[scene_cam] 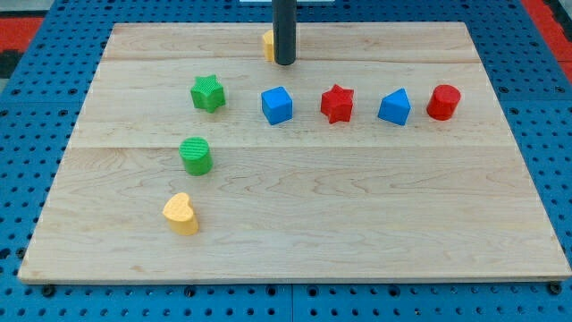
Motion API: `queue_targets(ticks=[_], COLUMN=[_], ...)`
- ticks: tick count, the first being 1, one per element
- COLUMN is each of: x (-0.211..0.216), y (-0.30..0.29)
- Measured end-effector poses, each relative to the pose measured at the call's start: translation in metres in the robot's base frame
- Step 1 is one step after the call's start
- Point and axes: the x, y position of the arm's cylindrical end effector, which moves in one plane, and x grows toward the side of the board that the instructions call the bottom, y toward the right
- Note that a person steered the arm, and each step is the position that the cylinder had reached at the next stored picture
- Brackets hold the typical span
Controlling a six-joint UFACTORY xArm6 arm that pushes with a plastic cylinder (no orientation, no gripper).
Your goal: Slightly push the cube towards the center of the board
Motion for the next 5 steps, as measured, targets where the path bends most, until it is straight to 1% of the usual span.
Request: queue_targets(ticks=[1,2,3,4,5], x=[0.0,0.0,0.055,0.059,0.059], y=[-0.027,-0.032,-0.033,-0.052,-0.053])
